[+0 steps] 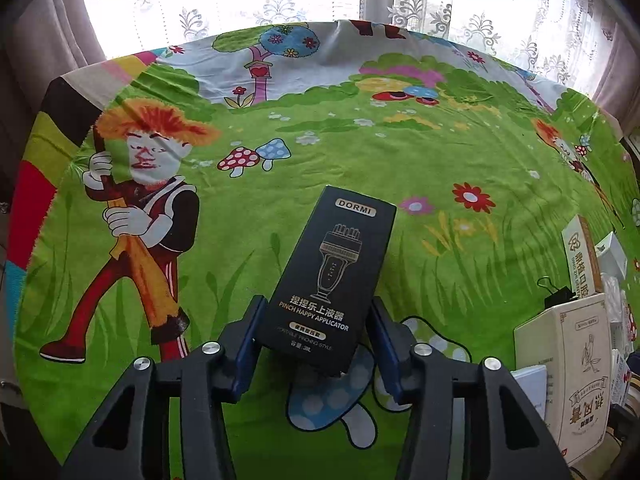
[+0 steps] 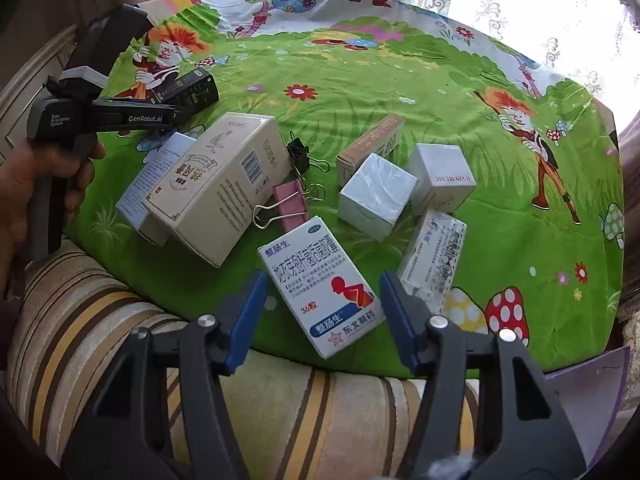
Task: Organize rigid objects
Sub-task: 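Grasp the black DORMI box with the left tool while the right tool grasps the white-blue medicine box, then carry the DORMI box with the left tool while the right tool carries the medicine box to the purple box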
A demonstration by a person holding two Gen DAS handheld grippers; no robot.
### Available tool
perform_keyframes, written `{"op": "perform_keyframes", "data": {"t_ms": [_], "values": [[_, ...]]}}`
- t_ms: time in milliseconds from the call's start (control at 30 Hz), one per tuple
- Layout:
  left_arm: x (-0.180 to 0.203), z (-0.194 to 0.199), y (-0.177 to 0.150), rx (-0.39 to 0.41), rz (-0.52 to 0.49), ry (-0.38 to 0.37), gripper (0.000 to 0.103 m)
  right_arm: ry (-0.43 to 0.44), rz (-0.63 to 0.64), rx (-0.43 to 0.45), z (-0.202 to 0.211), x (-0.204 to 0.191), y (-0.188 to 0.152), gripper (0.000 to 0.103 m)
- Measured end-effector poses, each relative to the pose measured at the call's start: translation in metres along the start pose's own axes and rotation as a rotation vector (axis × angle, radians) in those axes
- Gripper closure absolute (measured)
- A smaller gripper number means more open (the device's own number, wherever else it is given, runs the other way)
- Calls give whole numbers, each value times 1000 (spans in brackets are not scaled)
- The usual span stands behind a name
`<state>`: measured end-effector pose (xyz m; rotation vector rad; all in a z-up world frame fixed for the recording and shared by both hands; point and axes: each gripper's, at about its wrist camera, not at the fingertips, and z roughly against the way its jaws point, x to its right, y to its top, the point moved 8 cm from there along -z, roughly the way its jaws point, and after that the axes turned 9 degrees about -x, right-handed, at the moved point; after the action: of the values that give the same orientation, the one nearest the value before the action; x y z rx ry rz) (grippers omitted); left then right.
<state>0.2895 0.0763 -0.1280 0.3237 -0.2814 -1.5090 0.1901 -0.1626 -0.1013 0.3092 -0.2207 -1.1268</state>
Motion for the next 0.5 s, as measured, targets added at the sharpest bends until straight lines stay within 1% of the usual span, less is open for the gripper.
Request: {"op": "perform_keyframes", "data": {"t_ms": [67,167,300,400,500], "values": [[-3,3,-1,3,27,-10,62,5,4,-2,0,-1,0,51],[-6,9,-3,18,62,-32,63,11,1,6,2,0,-1,55],[-12,16,-3,37,105,-29,63,15,-4,23,5,0,0,55],[-14,27,-5,60,141,-54,63,19,-9,40,9,1,0,55],[-7,44,-5,96,150,-80,63,20,-13,62,14,1,0,55]]}}
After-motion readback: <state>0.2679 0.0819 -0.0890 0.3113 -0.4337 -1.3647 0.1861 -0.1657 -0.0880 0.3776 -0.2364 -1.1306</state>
